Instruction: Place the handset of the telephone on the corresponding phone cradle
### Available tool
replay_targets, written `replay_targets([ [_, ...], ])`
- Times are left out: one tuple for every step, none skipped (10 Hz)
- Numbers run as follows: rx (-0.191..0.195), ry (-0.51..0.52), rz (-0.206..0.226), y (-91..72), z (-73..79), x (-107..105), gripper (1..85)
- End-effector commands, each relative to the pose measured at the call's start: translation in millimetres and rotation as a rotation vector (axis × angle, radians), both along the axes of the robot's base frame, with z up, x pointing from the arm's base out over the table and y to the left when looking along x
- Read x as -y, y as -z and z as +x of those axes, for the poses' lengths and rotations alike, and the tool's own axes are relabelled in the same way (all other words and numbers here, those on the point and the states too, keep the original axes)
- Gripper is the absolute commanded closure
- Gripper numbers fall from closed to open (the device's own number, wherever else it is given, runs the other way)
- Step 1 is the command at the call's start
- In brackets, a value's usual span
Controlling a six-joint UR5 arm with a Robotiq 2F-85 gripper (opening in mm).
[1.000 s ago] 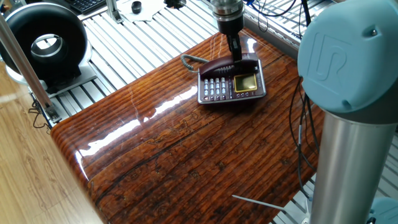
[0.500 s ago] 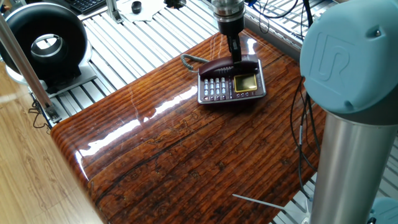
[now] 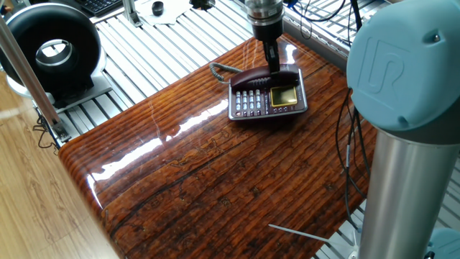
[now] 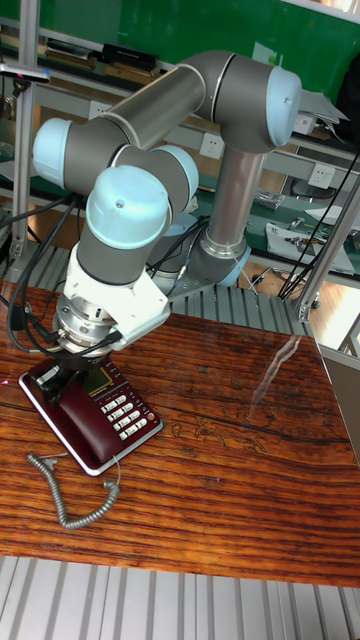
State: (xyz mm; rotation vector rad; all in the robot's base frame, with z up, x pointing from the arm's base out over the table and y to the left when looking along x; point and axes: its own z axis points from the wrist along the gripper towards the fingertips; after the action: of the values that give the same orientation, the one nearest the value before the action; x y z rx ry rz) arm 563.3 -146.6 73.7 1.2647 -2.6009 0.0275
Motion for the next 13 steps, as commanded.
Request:
replay_targets([
  [0.008,0.007,0.000,-1.2,2.2,1.1,63.0],
  [0.010,0.005,-0.002,-1.3,3.2,1.8,63.0],
  [0.010,0.005,-0.002,-1.5,3.4,2.0,63.0],
  [0.007,0.006,0.000,-1.6,2.7,1.6,63.0],
  [0.007,0.006,-0.008,-1.8,2.7,3.7,63.0],
  [0.005,0.004,-0.009,-1.7,2.3,4.5,62.3],
  [0.003,0.003,-0.006,-1.4,1.8,4.1,61.3],
  [0.003,0.002,-0.001,-1.1,1.8,3.1,60.0],
  [0.003,0.002,-0.001,-1.1,1.8,3.2,58.7],
  [0.005,0.001,-0.001,-1.0,2.2,3.3,57.0],
  [0.006,0.000,-0.004,-1.0,2.6,4.1,56.0],
  [0.007,-0.002,-0.002,-0.9,3.0,3.7,55.7],
  [0.007,-0.002,0.001,-0.8,3.0,2.9,55.0],
])
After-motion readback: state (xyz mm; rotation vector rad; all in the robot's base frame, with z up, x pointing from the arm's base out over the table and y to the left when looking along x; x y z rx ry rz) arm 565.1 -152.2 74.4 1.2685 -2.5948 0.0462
